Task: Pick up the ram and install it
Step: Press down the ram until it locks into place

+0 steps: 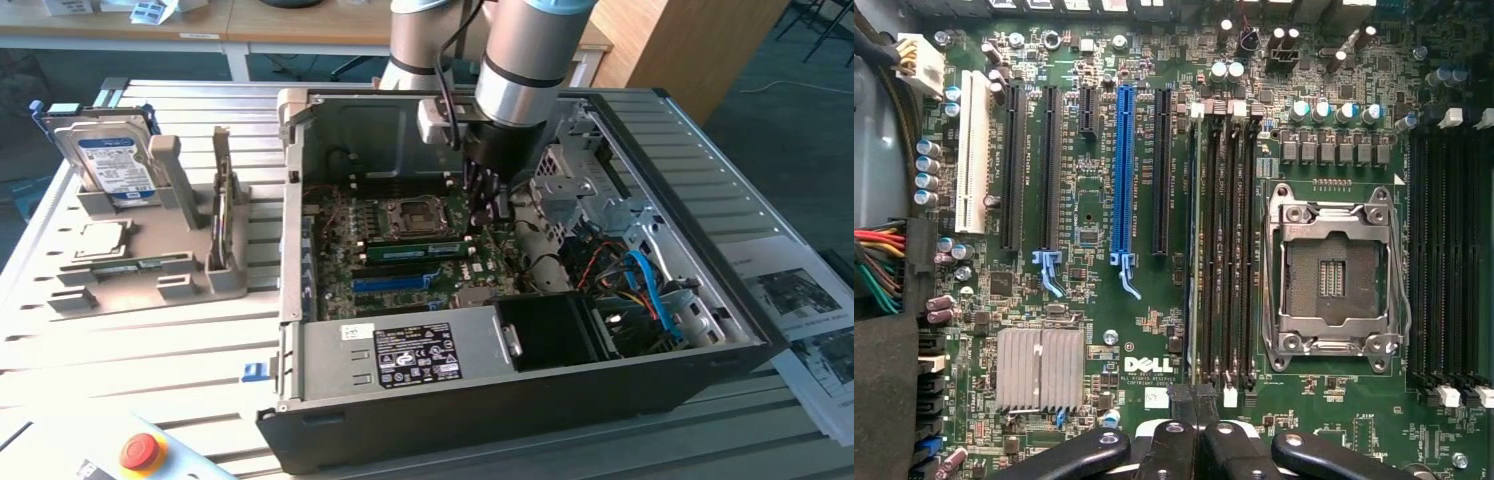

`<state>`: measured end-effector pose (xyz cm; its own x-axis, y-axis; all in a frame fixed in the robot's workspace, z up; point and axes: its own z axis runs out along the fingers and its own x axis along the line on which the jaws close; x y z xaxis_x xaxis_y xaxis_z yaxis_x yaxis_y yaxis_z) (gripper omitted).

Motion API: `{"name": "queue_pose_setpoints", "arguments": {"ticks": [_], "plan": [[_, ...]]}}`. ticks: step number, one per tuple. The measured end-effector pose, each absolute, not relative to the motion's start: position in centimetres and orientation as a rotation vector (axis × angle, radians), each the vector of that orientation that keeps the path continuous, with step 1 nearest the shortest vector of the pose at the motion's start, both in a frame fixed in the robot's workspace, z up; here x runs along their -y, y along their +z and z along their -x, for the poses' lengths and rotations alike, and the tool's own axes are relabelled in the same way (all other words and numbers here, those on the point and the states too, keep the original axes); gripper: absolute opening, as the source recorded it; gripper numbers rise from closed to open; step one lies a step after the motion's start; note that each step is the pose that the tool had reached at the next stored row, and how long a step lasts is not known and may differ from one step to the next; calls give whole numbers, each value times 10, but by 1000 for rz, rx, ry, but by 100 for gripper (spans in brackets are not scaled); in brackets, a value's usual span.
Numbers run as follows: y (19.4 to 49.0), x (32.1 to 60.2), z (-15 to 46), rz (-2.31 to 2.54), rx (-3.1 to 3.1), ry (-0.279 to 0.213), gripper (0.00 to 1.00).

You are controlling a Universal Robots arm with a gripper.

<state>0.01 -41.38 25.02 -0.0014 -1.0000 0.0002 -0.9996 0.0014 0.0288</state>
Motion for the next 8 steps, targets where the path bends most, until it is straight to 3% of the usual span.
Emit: {"name": "queue_pose_setpoints", "arguments": {"ticks": [8], "plan": [[247, 414, 0, -2205, 2208, -32, 11]]}}
